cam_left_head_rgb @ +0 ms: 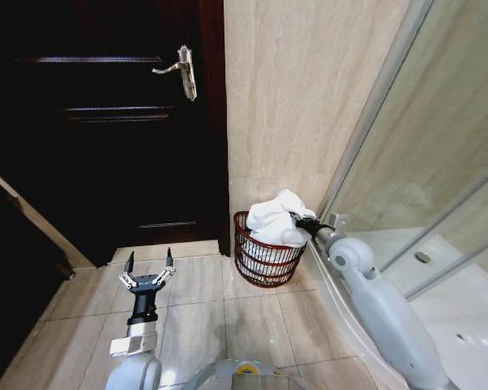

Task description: Discard the used towel into the hamper.

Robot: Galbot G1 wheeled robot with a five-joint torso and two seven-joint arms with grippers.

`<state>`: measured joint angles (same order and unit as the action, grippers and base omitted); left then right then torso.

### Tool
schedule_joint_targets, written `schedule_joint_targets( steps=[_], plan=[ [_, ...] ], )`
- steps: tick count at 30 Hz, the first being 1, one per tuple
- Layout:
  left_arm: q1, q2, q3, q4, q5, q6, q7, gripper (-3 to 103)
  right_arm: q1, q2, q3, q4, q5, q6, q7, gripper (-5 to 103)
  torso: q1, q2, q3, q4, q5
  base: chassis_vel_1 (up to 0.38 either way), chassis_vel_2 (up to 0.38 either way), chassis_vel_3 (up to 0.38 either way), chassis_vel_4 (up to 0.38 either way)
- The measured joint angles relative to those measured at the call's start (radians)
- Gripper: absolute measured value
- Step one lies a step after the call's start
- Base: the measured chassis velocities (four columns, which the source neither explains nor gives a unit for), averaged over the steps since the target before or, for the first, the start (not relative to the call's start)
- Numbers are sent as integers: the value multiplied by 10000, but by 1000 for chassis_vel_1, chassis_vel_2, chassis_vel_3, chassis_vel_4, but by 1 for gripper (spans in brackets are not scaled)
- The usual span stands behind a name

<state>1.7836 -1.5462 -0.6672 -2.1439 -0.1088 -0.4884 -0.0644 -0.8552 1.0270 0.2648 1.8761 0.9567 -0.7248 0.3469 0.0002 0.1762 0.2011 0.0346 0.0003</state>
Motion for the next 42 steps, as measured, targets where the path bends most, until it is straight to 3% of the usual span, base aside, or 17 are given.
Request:
schedule_joint_targets(
  steps=[4, 10, 21, 24, 27, 28, 30, 32, 39, 40, 42],
  plan=[
    [72, -5, -16, 112, -69, -98, -10, 100, 424, -129, -432, -899, 595, -104, 58, 19, -1, 6, 2, -1, -3, 0, 0, 0, 0],
    [116, -38, 10, 263, -68, -240, -10, 100, 756, 107, -626, -1461, 578, -105, 47, 19, -1, 8, 5, 0, -5, 0, 0, 0, 0],
    [99, 51, -80, 230, -159, -278, -16, 100, 543, 262, -549, -1552, -316, 72, -363, 17, -1, 12, 9, 0, 0, 0, 0, 0, 0],
    [93, 40, -54, 315, -166, -340, -18, 100, 345, 83, -371, -870, -468, 261, -78, 33, -1, 13, 9, 0, -3, 0, 0, 0, 0],
    [84, 24, -41, 354, -170, -370, -19, 100, 92, -43, -264, -211, -600, 391, 197, 38, -1, 13, 9, 0, -4, 0, 0, 0, 0],
    [73, 21, -44, 378, -179, -382, -19, 100, -83, -103, -197, 212, -735, 472, 288, 49, -1, 14, 9, -1, -3, 0, 0, 0, 0],
    [66, 28, -52, 392, -192, -388, -19, 100, -208, -131, -162, 526, -883, 538, 319, 49, -1, 14, 9, -3, -4, 0, 0, 0, 0],
    [53, 77, -60, 426, -223, -393, -19, 100, -328, -143, -185, 1126, -1196, 759, 392, 60, -2, 16, 9, -3, -4, 0, 0, 0, 0],
    [12, 93, -70, 451, -239, -401, -20, 100, -71, 90, -657, 1326, -1288, 909, 431, 82, -2, 16, 10, 0, -5, 0, 0, 0, 0],
    [8, 99, -101, 461, -250, -406, -20, 100, 58, 166, -890, 1021, -1285, 919, 377, 92, -2, 16, 10, 0, -5, 0, 0, 0, 0],
    [9, 110, -111, 469, -256, -409, -21, 100, 122, 211, -1000, 815, -1275, 937, 333, 92, -2, 16, 11, 0, -5, 0, 0, 0, 0]
  ],
)
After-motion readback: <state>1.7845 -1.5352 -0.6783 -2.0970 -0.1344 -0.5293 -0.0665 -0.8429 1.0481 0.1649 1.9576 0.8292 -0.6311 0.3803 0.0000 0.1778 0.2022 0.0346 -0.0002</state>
